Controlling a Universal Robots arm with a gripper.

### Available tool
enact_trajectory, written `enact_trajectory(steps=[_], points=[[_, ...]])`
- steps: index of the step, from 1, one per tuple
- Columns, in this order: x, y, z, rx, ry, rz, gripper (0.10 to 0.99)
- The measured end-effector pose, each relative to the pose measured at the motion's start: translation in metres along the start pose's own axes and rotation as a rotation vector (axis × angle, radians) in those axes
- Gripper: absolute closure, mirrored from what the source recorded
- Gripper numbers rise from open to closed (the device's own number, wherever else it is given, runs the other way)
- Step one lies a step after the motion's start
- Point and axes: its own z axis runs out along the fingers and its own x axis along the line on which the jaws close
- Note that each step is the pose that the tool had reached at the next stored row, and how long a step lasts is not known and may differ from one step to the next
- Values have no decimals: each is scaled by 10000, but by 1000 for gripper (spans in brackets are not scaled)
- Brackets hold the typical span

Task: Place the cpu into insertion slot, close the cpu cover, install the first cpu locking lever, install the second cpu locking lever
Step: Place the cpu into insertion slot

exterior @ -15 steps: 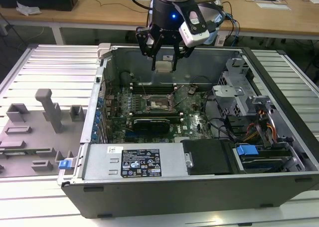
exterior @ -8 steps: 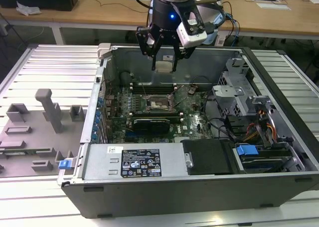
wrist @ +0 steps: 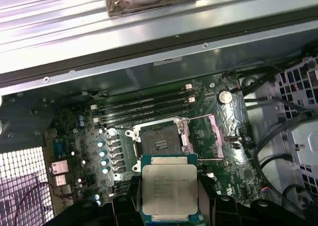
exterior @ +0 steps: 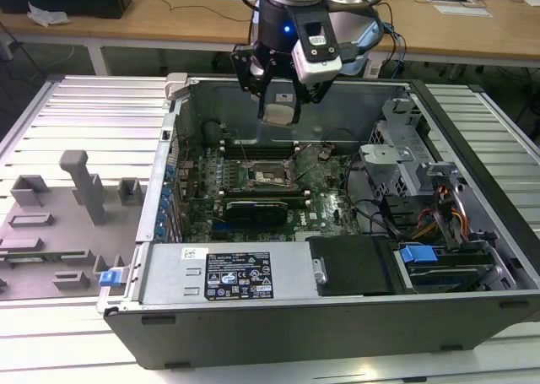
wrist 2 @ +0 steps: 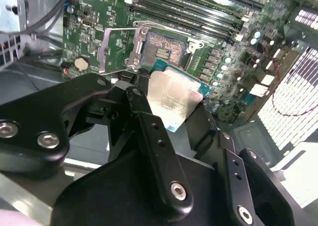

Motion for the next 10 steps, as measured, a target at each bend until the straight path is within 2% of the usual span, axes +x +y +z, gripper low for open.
enact_trajectory(steps=[2,10], points=[[0,0,6,-11,-43,473,545],[0,-1,13,-24,-127,1400,545]])
